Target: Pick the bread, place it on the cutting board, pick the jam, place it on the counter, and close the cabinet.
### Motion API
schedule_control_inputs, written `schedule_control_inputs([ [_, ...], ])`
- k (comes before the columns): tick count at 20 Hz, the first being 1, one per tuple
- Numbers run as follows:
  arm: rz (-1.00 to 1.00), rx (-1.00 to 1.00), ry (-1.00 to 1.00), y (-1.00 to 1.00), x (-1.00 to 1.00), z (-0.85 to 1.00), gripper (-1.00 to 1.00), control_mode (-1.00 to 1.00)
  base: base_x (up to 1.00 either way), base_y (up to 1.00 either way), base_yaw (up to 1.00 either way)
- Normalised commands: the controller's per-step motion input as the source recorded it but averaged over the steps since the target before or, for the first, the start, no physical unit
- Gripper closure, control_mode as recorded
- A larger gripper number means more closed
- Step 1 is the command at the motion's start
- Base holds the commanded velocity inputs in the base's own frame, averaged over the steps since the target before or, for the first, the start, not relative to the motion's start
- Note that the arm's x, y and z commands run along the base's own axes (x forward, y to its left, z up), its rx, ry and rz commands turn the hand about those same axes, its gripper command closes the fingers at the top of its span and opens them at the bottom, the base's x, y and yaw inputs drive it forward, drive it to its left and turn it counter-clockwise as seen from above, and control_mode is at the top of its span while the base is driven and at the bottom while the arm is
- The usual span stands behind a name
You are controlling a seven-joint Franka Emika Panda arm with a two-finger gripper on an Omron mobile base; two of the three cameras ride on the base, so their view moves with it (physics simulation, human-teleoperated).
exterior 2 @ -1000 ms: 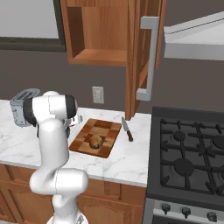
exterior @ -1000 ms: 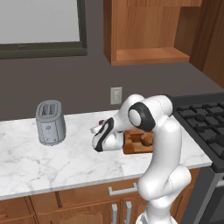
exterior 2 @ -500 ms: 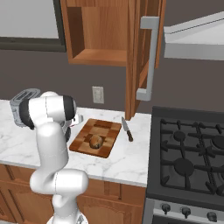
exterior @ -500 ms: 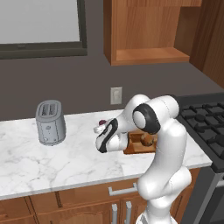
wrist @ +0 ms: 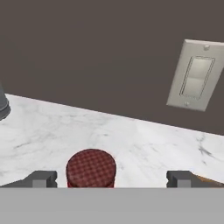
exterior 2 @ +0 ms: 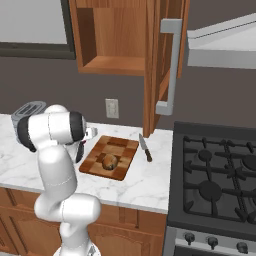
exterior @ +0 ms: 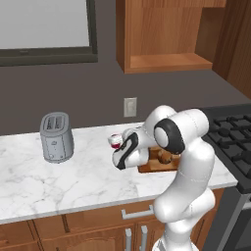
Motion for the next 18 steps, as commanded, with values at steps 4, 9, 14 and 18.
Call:
schedule_control_inputs([
  [4, 0.0, 0.02, -0.07, -0.19, -0.13, 0.24, -1.0, -1.0, 0.0, 0.0, 0.0],
  [9, 0.0, 0.0, -0.07, -0.18, -0.22, 0.26, -1.0, -1.0, 0.0, 0.0, 0.0],
  [14, -0.01, 0.01, -0.01, -0.12, -0.15, 0.42, -1.0, -1.0, 0.0, 0.0, 0.0],
  [18, -0.02, 0.01, 0.0, -0.08, -0.15, 0.52, -1.0, -1.0, 0.0, 0.0, 0.0],
])
